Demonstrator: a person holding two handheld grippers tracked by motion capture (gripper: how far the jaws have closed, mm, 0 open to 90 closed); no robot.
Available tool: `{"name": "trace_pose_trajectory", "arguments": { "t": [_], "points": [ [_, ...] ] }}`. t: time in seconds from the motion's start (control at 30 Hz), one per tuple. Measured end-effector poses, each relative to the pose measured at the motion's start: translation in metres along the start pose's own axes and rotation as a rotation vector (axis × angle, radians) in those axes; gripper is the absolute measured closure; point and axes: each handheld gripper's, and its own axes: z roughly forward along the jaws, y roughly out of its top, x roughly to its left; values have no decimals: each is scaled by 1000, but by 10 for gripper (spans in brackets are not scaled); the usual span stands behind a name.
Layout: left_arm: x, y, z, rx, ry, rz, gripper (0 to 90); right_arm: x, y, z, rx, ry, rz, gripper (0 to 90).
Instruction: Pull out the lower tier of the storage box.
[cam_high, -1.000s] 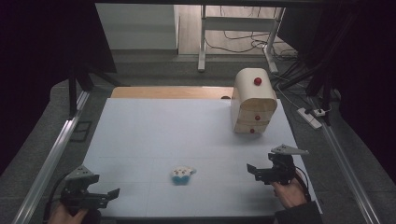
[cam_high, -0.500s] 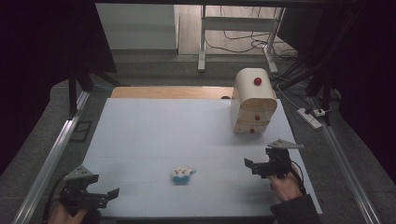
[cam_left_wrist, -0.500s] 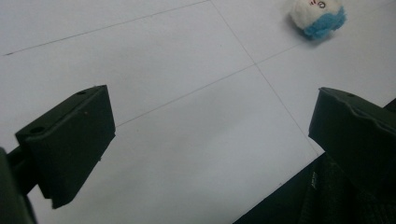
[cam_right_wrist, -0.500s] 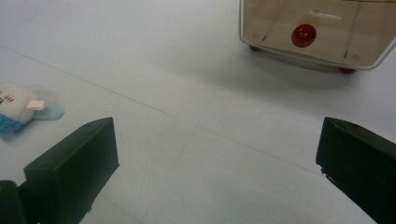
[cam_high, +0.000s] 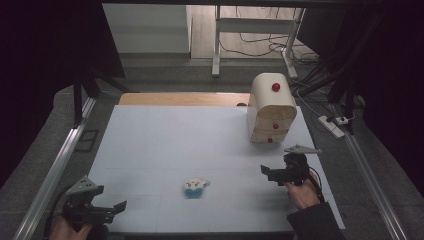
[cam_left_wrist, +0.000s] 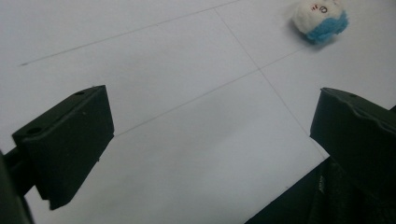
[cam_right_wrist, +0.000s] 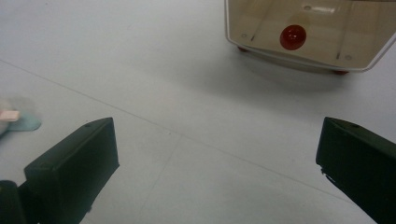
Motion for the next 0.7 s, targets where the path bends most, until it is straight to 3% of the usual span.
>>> {"name": "trace_pose_trajectory", "arguments": {
  "t": [0.37,0.7],
  "points": [
    [3,0,1,7,-22,-11,0,-3,6,9,30,-58,-13,0],
    [3,0,2,15,-32,-8,0,-4,13,18,30,-80,-16,0]
  ]
}}
